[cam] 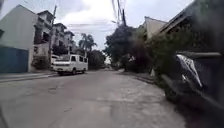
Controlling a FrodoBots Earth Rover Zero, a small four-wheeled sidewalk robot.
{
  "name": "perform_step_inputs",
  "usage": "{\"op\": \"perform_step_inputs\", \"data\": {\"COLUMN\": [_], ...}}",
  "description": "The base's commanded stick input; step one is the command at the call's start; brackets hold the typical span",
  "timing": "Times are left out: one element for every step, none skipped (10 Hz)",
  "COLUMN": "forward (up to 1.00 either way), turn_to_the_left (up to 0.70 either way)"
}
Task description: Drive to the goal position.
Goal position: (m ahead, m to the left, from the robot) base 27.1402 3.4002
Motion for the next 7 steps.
{"op": "perform_step_inputs", "data": {"forward": [0.7, 0.7, 0.7, 0.7, 0.7, 0.7, 0.7], "turn_to_the_left": [0.0, 0.0, 0.0, 0.0, 0.0, 0.0, 0.0]}}
